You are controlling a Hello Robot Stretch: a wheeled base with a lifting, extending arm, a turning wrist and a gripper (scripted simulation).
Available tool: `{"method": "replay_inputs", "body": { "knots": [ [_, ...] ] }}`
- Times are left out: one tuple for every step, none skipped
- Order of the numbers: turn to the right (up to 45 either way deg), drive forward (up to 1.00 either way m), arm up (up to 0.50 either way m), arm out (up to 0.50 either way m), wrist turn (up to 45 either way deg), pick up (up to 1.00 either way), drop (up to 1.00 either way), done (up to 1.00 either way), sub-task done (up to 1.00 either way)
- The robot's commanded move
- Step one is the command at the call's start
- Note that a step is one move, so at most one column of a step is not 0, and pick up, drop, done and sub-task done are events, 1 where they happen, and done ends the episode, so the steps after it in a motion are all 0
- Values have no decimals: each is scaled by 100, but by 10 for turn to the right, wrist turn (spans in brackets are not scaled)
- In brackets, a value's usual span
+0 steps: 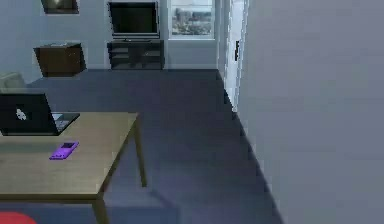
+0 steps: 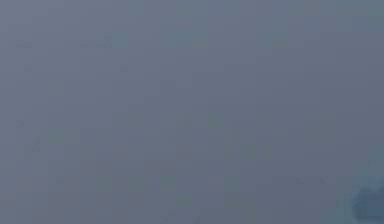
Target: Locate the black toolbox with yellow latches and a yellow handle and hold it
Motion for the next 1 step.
{"method": "replay_inputs", "body": {
  "knots": [
    [-450,0,0,0,0,0,0,0,0]
  ]
}}
